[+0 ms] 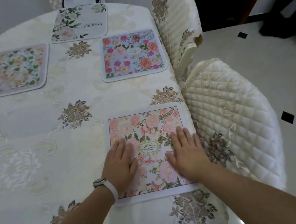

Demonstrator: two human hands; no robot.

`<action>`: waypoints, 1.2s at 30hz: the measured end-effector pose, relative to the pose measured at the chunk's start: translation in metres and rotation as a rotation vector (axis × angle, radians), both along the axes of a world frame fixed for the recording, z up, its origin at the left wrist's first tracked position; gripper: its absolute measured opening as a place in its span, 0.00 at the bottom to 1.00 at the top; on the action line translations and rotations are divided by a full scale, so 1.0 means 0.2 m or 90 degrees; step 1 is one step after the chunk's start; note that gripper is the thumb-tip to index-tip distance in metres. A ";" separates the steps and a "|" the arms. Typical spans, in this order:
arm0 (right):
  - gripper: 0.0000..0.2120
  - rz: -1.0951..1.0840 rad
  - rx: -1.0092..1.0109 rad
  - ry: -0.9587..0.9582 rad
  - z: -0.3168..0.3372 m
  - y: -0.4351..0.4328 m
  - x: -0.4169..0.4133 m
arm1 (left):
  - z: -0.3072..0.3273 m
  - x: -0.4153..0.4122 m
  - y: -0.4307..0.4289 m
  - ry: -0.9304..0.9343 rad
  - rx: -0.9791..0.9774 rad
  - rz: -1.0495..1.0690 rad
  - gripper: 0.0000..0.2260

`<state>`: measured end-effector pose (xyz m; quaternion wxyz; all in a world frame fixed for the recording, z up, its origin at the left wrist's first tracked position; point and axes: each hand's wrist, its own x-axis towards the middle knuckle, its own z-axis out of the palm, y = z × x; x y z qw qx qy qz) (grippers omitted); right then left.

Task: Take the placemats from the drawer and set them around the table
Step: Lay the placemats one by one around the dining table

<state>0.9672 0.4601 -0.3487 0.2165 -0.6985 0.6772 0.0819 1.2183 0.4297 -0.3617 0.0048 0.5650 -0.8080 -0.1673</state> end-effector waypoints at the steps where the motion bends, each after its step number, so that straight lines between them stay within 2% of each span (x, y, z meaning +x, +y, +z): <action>1: 0.36 0.012 0.004 0.005 -0.02 -0.01 0.02 | -0.02 -0.02 -0.01 -0.010 -0.001 -0.022 0.27; 8: 0.36 0.134 -0.058 -0.001 -0.11 -0.25 0.19 | -0.08 -0.17 -0.20 -0.058 -0.033 -0.235 0.29; 15: 0.38 0.177 -0.109 -0.011 -0.12 -0.52 0.18 | -0.10 -0.19 -0.40 -0.033 -0.050 -0.205 0.36; 20: 0.36 0.133 -0.145 -0.021 -0.15 -0.64 0.17 | -0.11 -0.20 -0.58 -0.049 -0.068 -0.217 0.38; 29: 0.31 0.034 -0.157 -0.004 -0.16 -0.72 0.09 | -0.12 -0.28 -0.62 -0.075 -0.056 -0.021 0.37; 33: 0.34 0.000 -0.148 0.017 -0.15 -0.73 0.05 | -0.12 -0.22 -0.64 -0.087 -0.034 0.122 0.38; 36: 0.37 -0.034 -0.141 0.035 -0.15 -0.71 0.01 | -0.11 -0.12 -0.63 -0.080 -0.030 0.175 0.39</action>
